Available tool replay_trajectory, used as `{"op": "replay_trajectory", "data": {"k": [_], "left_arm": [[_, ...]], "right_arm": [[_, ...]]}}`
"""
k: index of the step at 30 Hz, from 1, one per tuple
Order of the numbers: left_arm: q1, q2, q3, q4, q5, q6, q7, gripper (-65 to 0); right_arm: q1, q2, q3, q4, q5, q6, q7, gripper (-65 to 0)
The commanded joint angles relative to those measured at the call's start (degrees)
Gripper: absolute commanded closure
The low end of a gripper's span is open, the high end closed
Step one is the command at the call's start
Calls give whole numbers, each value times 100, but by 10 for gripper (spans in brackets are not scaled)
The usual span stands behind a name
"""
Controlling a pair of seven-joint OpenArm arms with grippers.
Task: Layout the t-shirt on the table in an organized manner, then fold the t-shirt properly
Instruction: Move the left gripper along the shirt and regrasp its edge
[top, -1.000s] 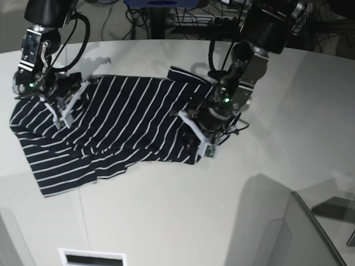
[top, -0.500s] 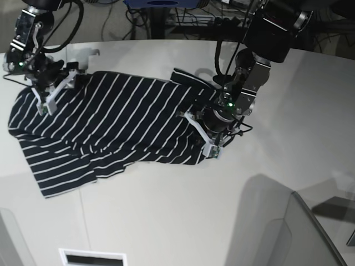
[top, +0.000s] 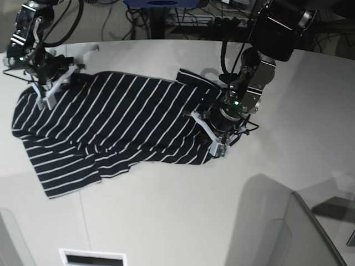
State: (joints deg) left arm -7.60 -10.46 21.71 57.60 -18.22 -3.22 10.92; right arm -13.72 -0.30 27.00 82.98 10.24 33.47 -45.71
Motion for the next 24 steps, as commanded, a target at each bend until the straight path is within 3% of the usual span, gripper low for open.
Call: {"op": "replay_trajectory", "data": {"k": [1,3,8,10,16,24], "left_arm": [[-18,-57,-22,20,50,72,214,0],[-18,-119,-22,20,50,72,214,0],[-18,-295,-31,29,42,89,214,0],[-1,-409,-145,37,42,300,214,0],[316,-479,-980,626,42,406,214,0],[368,-479,-1156,1339,50,406,249,0]], "right_arm": [[-13,-1,3,93,-79,15,-154,0],[-13,-1,29,287,-97,15,-286,-23],[-39,-1,29,972,-114,15,-787,-3],[-39,-1,29,1289,-114,15,-1042,-3],[4,8,-15,1966,-123,15,-1543,-3],[426,8,-331,2432,-123,6,-2114,-3]]}}
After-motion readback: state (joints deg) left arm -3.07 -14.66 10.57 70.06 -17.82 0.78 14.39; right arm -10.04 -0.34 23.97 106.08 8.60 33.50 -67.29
